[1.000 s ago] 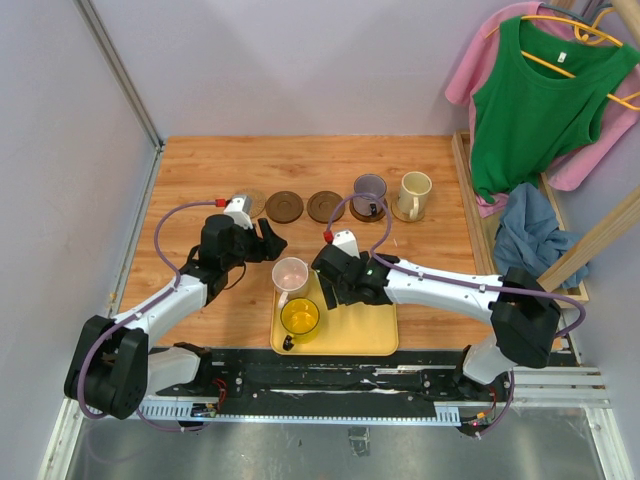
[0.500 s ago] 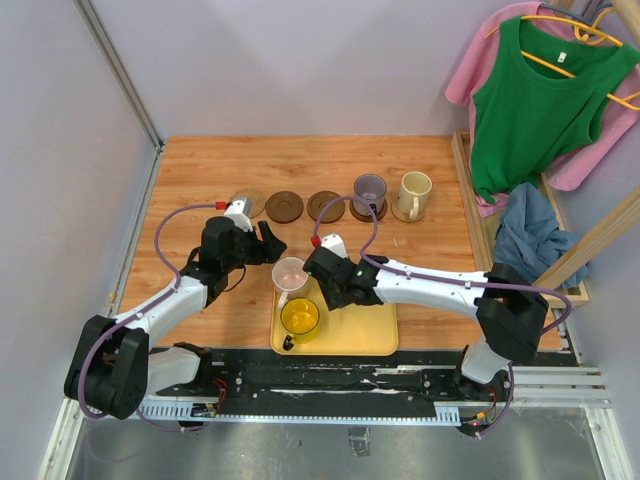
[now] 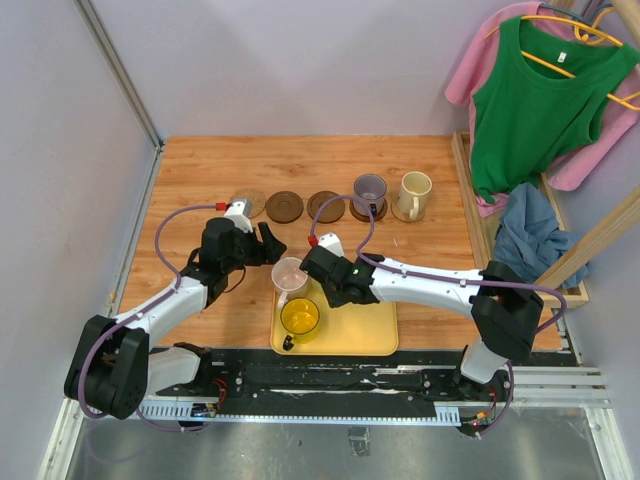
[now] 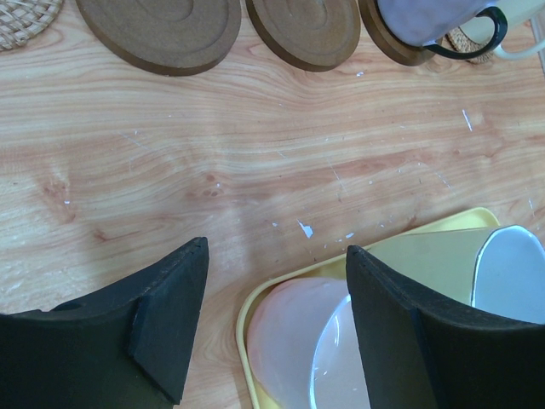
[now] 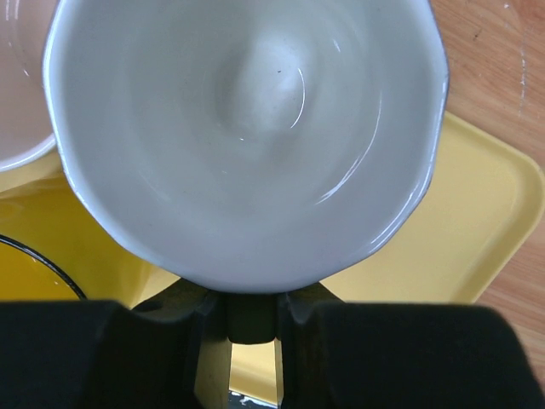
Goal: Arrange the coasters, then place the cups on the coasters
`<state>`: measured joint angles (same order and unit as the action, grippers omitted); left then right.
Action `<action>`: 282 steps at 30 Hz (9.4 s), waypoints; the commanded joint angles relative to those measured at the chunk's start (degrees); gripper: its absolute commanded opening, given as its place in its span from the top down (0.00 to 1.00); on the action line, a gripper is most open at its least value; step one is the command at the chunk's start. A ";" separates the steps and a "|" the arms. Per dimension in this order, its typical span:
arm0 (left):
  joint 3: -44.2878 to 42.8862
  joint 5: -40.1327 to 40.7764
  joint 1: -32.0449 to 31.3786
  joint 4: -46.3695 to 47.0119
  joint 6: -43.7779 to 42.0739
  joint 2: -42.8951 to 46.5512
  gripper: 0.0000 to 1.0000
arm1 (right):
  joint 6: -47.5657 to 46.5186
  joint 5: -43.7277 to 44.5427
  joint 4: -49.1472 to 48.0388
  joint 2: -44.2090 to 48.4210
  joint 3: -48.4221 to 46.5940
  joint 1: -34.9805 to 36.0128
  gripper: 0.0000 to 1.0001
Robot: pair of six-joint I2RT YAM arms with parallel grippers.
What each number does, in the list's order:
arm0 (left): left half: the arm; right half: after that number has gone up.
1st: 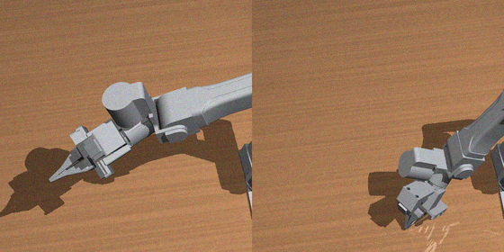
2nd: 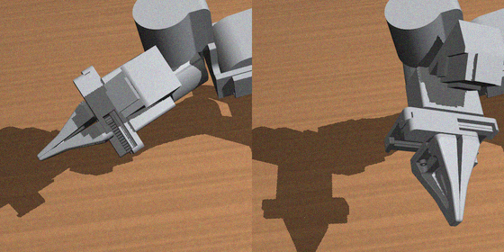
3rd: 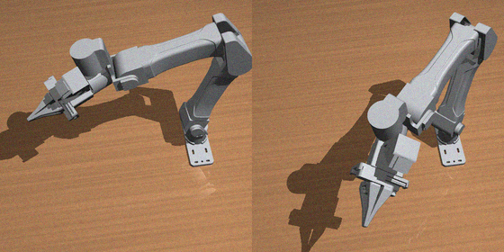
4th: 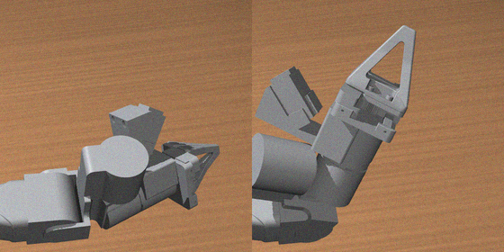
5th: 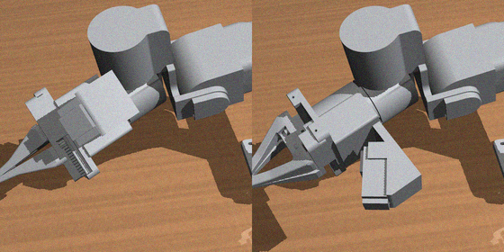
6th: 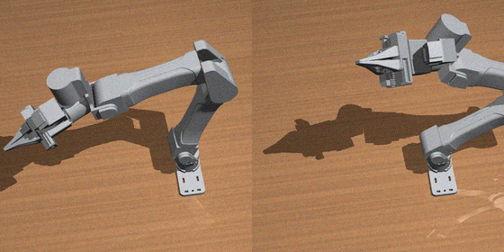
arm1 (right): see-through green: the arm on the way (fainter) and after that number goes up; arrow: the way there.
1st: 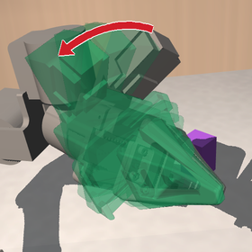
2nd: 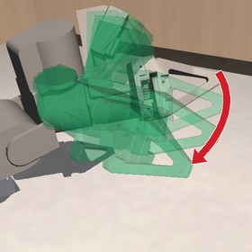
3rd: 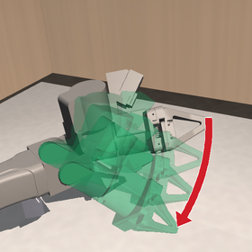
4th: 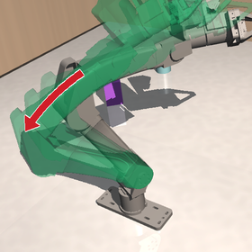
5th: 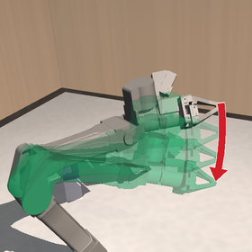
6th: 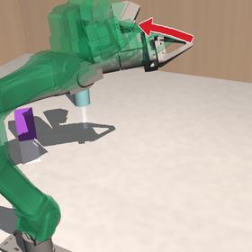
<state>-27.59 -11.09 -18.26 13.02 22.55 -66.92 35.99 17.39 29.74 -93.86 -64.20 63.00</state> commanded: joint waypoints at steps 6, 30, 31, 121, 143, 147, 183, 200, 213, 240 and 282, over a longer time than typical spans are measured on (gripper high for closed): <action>-0.33 0.37 -0.69 1.56 -0.81 1.12 0.30 | 2.90 17.35 6.58 0.73 -11.98 0.41 0.99; -0.74 -1.40 -0.72 -0.81 -2.17 1.50 0.31 | 2.16 15.64 9.78 -25.78 -47.98 -15.70 0.99; -0.85 -1.43 -0.70 -0.82 -2.20 1.21 0.31 | 2.08 15.44 10.18 -26.61 -48.89 -16.03 0.99; -0.27 -1.06 -0.70 0.74 -1.83 -1.33 0.31 | -0.25 6.10 8.00 -32.59 -49.12 -18.94 0.43; 0.77 0.27 -1.43 -6.43 1.93 12.20 0.16 | -5.80 9.74 -1.36 -5.87 -25.25 -16.68 0.02; 1.60 3.10 -4.27 -10.63 2.55 15.74 0.15 | -7.01 10.96 -4.36 0.50 -18.37 -16.68 0.02; 5.67 21.12 -23.85 -26.29 13.70 20.80 0.21 | -10.06 9.49 -18.02 19.32 4.34 -16.71 0.02; 0.52 22.69 -26.62 -26.65 7.71 14.71 0.43 | -8.73 9.05 -18.32 20.50 5.93 -16.68 0.02; -7.52 25.61 -29.40 -35.67 7.43 5.97 0.49 | -7.81 8.74 -18.24 20.95 6.70 -16.70 0.02; -8.76 28.34 -31.34 -36.30 8.66 0.54 0.90 | -6.62 4.92 -18.06 19.93 7.69 -16.69 0.02; -33.03 35.64 -12.45 -15.76 -13.55 -18.48 0.99 | -12.02 17.91 -18.23 32.95 15.71 -21.78 0.02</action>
<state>-57.45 26.96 -33.74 -11.51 11.42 -83.92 25.87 30.55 11.05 -62.76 -49.50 43.68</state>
